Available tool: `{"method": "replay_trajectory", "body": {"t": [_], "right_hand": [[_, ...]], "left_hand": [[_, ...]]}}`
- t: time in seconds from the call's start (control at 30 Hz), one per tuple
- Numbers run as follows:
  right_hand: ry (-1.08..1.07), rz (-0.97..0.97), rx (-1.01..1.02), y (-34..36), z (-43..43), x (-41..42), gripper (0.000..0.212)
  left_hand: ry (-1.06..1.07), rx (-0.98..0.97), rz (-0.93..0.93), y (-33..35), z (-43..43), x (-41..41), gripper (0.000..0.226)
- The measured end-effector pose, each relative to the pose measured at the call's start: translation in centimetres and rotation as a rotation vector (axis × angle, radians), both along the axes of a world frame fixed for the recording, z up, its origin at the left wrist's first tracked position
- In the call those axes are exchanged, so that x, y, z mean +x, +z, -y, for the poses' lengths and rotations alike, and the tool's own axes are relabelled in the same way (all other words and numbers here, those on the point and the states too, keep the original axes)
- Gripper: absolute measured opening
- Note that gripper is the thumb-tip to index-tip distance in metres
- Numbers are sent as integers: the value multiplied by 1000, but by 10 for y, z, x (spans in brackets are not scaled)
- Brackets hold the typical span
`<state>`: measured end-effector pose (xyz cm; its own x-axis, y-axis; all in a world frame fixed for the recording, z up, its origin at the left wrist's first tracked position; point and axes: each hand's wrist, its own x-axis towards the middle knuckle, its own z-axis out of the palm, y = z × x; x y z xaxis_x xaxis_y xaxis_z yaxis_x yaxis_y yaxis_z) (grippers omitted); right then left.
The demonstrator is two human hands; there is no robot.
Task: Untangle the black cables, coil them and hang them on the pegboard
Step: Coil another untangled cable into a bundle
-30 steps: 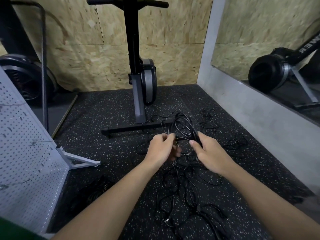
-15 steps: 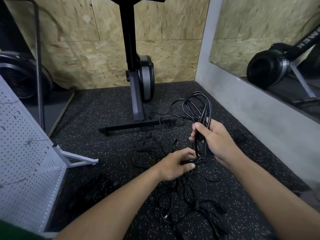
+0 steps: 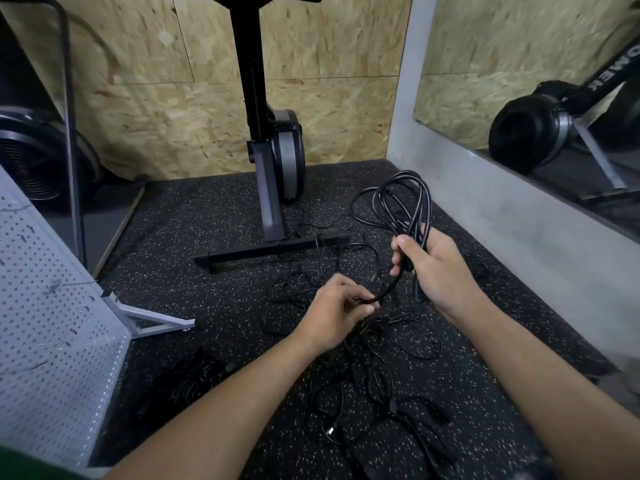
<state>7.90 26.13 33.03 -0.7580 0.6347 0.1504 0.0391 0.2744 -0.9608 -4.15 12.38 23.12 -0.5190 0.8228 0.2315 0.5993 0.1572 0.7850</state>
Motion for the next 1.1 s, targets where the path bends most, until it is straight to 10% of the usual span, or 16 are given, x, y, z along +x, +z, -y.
{"method": "replay_trajectory", "body": {"t": [0.3, 0.7, 0.97, 1.1], "right_hand": [[-128, 205, 244, -11, -24, 3, 17], [112, 568, 457, -17, -17, 7, 39], [327, 713, 490, -27, -6, 4, 119], [383, 748, 607, -40, -8, 6, 87]], "left_hand": [[127, -133, -424, 19, 12, -20, 13], [3, -67, -392, 28, 24, -27, 21], [191, -6, -498, 34, 21, -22, 53], [243, -145, -521, 40, 18, -16, 53]]}}
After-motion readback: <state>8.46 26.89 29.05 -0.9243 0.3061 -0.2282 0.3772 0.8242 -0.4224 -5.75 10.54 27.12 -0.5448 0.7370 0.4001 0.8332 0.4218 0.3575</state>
